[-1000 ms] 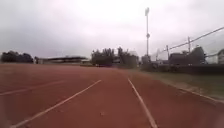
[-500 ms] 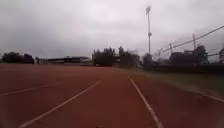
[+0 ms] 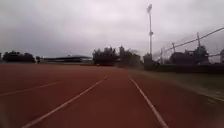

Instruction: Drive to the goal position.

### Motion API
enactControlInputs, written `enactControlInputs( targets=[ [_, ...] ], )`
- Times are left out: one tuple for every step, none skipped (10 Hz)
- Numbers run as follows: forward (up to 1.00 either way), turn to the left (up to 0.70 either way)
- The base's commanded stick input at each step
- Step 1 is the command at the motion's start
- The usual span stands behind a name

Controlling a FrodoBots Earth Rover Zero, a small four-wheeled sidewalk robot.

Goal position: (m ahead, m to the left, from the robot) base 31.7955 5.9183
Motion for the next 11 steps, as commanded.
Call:
enactControlInputs(
  targets=[
    [0.7,0.0],
    [0.7,0.0],
    [0.7,0.0],
    [0.7,0.0],
    [0.7,0.0],
    [0.7,0.0],
    [0.7,0.0],
    [0.7,0.0],
    [0.7,0.0],
    [0.7,0.0],
    [0.7,0.0]
  ],
)
